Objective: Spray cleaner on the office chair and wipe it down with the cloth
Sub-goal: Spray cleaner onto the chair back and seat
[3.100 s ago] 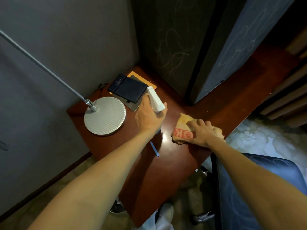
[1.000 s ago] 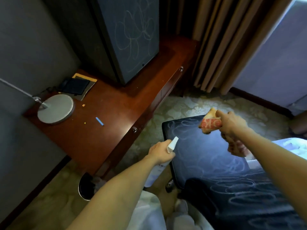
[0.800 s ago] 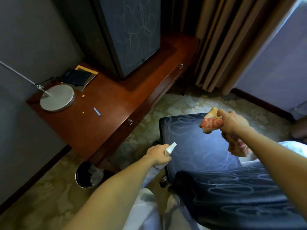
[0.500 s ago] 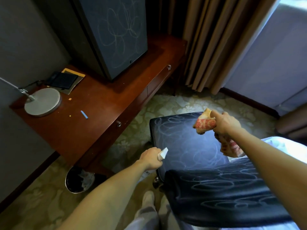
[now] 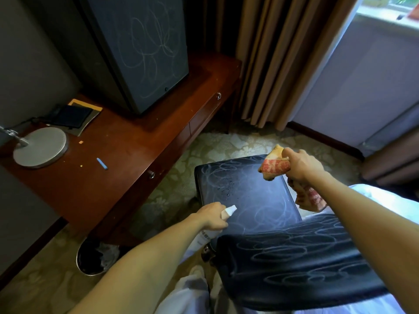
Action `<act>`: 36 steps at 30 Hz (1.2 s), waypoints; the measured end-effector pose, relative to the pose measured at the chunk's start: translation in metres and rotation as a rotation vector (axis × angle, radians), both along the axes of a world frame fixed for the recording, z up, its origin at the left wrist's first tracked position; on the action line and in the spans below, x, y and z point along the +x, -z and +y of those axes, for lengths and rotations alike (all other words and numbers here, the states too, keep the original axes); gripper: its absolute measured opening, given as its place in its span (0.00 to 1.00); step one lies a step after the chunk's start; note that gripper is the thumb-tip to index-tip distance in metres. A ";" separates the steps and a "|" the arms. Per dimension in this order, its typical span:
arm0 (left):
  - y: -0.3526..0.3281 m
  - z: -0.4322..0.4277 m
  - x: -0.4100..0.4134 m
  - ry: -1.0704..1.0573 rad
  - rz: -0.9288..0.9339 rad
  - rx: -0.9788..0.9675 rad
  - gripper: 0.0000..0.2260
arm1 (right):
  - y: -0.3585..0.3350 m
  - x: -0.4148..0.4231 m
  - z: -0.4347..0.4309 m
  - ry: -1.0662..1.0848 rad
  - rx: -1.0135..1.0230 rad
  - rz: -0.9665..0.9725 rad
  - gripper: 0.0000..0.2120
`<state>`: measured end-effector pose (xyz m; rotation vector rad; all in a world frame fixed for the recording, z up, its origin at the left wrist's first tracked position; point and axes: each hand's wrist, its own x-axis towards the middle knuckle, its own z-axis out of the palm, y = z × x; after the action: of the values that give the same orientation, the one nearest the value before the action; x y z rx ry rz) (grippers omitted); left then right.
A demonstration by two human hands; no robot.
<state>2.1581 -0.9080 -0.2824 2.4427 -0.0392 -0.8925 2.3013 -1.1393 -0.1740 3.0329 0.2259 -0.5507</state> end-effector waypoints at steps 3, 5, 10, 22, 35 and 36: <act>-0.001 -0.012 0.006 0.046 0.033 0.016 0.11 | -0.002 0.001 -0.009 0.021 0.002 -0.007 0.23; -0.001 -0.017 0.009 0.077 0.054 0.045 0.12 | -0.003 0.001 -0.016 0.036 0.006 -0.015 0.23; 0.005 -0.021 0.008 0.133 0.019 0.057 0.07 | 0.002 -0.003 -0.028 0.064 0.008 0.001 0.24; 0.024 0.019 -0.018 -0.002 0.046 0.034 0.09 | 0.003 -0.007 -0.028 0.055 -0.007 -0.006 0.24; 0.028 0.046 -0.043 -0.106 0.038 -0.010 0.06 | -0.003 -0.003 -0.017 0.022 0.033 -0.024 0.24; 0.024 0.043 -0.038 -0.110 0.024 -0.029 0.08 | -0.006 -0.003 -0.018 0.030 0.034 -0.027 0.24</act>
<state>2.1203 -0.8653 -0.3062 2.3818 0.0888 -0.8668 2.2982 -1.1574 -0.1683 3.0795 0.1909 -0.5132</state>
